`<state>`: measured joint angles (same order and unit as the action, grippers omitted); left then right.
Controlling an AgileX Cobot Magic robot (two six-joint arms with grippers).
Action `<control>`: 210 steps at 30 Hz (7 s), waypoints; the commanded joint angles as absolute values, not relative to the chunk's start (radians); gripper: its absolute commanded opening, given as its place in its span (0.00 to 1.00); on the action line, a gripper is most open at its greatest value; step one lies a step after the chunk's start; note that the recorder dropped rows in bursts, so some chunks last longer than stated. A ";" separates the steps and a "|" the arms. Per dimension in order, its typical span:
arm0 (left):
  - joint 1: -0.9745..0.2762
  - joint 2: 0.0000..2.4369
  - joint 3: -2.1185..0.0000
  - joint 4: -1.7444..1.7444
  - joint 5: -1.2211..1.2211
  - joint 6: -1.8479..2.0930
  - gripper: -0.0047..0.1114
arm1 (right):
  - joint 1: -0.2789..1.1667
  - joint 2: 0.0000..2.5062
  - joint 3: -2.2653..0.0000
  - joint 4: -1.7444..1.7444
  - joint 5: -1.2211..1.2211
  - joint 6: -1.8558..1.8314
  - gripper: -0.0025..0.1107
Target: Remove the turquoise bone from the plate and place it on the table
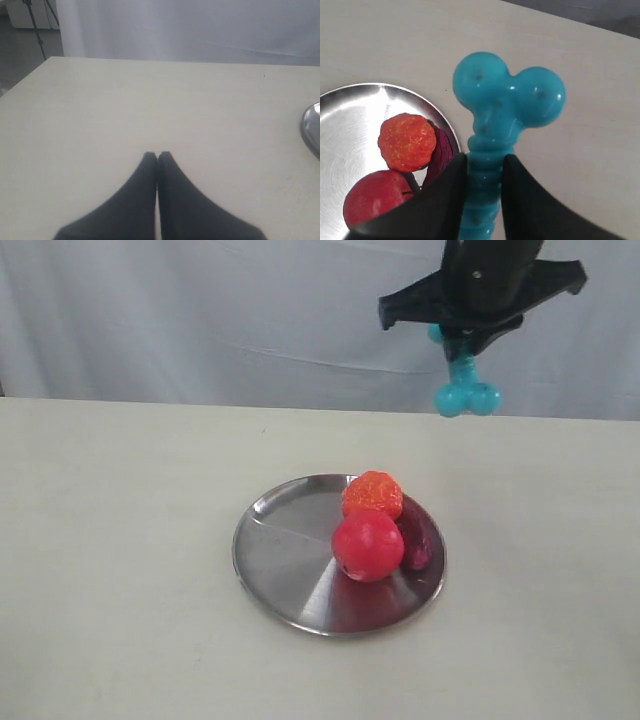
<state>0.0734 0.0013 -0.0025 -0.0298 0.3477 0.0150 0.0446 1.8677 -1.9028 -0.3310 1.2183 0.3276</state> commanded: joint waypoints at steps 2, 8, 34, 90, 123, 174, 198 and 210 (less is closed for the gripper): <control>0.078 0.000 0.000 -0.032 0.342 0.011 0.04 | -0.058 1.823 -1.855 -0.254 1.221 0.229 0.02; 0.078 0.000 0.000 -0.032 0.342 0.011 0.04 | -0.148 1.824 -1.680 -0.173 1.183 0.174 0.02; 0.078 0.000 0.000 -0.032 0.342 0.011 0.04 | -0.206 1.944 -1.133 0.019 0.720 0.134 0.02; 0.078 0.000 0.000 -0.032 0.342 0.011 0.04 | -0.092 0.300 -0.751 0.037 0.553 0.013 0.02; 0.078 0.000 0.000 -0.034 0.342 0.011 0.04 | -0.184 0.000 -0.367 0.000 0.350 0.085 0.02; 0.078 0.000 0.000 -0.034 0.342 0.011 0.04 | -0.286 0.000 0.000 0.000 0.349 0.028 0.02; 0.078 0.000 0.000 -0.034 0.342 0.011 0.04 | -0.286 0.000 0.000 0.000 0.349 0.031 0.02; 0.078 0.000 0.000 -0.034 0.342 0.011 0.04 | -0.286 0.000 0.000 0.000 0.349 0.031 0.02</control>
<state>0.0734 0.0013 -0.0025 -0.0298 0.3477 0.0150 -0.2832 0.0039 -0.0029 0.0000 0.3507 0.0300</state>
